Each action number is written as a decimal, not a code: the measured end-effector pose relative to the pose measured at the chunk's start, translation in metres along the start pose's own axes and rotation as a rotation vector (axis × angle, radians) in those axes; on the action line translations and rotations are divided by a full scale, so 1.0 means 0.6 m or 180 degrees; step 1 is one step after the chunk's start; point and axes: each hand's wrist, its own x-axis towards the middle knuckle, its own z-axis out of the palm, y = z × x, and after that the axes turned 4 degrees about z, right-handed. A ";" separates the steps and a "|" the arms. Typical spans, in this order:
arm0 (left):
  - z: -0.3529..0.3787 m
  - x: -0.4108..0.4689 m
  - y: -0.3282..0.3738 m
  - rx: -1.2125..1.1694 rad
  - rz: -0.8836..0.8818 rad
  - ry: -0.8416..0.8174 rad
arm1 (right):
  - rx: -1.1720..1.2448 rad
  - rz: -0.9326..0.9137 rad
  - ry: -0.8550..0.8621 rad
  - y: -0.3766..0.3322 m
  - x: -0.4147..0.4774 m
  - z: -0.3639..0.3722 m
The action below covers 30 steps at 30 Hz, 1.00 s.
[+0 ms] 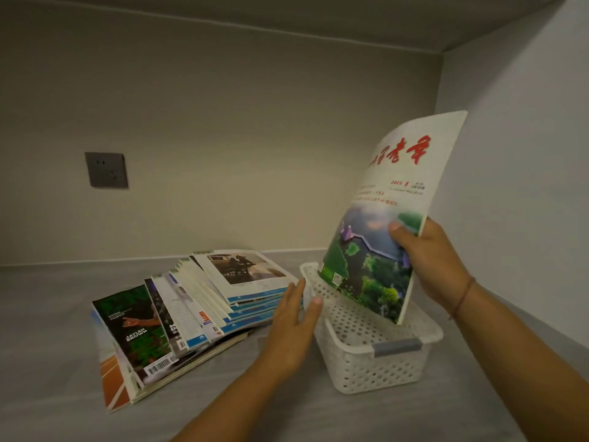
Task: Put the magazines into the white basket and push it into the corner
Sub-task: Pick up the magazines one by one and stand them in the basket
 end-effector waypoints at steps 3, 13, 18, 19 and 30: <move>0.024 0.023 0.003 -0.0234 -0.0131 -0.0136 | -0.0324 0.0139 -0.0034 0.040 -0.014 -0.026; 0.049 0.034 -0.013 -0.0625 -0.0113 -0.0130 | -0.0961 0.0629 0.0144 0.149 -0.069 -0.051; 0.054 0.032 -0.012 -0.0790 -0.0109 -0.0078 | -0.0984 0.0878 0.0213 0.174 -0.089 -0.053; 0.051 0.031 -0.011 -0.0761 -0.0105 -0.0070 | -0.0970 0.0899 0.0232 0.175 -0.090 -0.054; -0.149 0.117 -0.109 0.1476 -0.0685 0.1178 | -0.0683 0.0768 0.0114 0.159 -0.084 -0.048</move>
